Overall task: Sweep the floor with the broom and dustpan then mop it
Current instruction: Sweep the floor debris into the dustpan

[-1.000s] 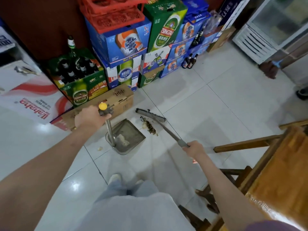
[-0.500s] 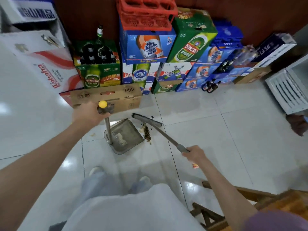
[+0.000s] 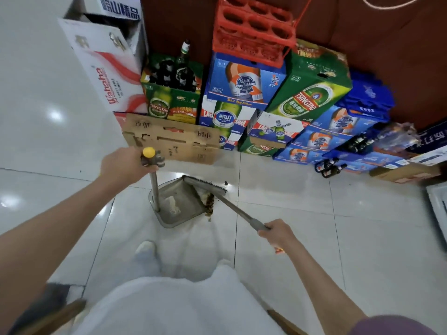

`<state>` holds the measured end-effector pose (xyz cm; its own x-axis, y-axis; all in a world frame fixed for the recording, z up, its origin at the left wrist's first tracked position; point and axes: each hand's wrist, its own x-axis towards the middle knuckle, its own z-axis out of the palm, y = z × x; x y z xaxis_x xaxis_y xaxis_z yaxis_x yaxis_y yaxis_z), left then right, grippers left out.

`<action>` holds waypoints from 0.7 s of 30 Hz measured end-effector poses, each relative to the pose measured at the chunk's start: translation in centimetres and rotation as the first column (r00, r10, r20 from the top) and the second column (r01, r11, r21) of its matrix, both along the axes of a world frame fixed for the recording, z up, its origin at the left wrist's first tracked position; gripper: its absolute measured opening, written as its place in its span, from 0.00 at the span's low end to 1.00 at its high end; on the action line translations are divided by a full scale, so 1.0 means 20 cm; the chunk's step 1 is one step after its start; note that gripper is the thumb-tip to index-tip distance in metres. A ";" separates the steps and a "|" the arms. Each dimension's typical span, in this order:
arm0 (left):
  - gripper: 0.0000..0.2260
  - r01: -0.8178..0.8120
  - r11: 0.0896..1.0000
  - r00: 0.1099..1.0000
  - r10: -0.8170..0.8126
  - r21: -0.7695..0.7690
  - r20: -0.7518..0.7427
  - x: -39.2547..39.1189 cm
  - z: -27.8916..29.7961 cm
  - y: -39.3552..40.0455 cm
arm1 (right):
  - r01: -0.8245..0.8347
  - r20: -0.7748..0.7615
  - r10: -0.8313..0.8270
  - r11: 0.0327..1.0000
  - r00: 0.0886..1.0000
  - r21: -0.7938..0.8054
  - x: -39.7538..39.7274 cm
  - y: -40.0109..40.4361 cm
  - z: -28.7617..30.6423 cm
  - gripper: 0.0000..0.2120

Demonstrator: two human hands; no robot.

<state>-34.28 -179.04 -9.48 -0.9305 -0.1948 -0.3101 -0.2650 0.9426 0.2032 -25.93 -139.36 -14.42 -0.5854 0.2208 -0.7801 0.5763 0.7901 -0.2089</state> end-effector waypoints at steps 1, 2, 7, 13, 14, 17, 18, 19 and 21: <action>0.18 -0.038 0.999 0.999 0.038 -0.002 0.006 0.02 0.00 0.03 | -0.041 -0.004 0.041 0.999 0.999 -0.002 -0.04 0.05 0.00 0.11; 0.18 -0.083 0.997 0.996 0.083 -0.009 0.015 0.05 -0.01 0.06 | -0.082 -0.006 0.082 0.997 0.997 -0.004 -0.08 0.10 0.00 0.10; 0.20 -0.321 0.947 0.946 0.320 -0.007 0.053 0.22 -0.05 0.15 | -0.242 -0.011 0.242 0.970 0.970 -0.017 -0.22 0.27 0.02 0.08; 0.19 -0.453 0.891 0.891 0.452 0.019 0.045 0.40 -0.05 0.28 | -0.364 -0.021 0.364 0.931 0.931 -0.011 -0.35 0.36 0.01 0.08; 0.18 -0.468 0.883 0.883 0.467 0.022 0.044 0.42 -0.05 0.30 | -0.380 -0.020 0.380 0.925 0.925 -0.015 -0.36 0.37 0.00 0.08; 0.18 -0.524 0.852 0.851 0.522 0.019 0.063 0.47 -0.05 0.39 | -0.415 -0.006 0.415 0.909 0.910 -0.029 -0.43 0.40 -0.03 0.09; 0.17 -0.543 0.839 0.838 0.541 0.016 0.070 0.49 -0.04 0.43 | -0.435 0.000 0.435 0.900 0.900 -0.031 -0.45 0.42 -0.03 0.09; 0.17 -0.559 0.829 0.828 0.557 0.013 0.072 0.51 -0.05 0.46 | -0.454 0.003 0.455 0.890 0.891 -0.032 -0.47 0.44 -0.04 0.09; 0.17 -0.612 0.791 0.790 0.610 0.019 0.054 0.54 -0.05 0.54 | -0.510 0.007 0.510 0.859 0.860 -0.039 -0.53 0.48 -0.05 0.09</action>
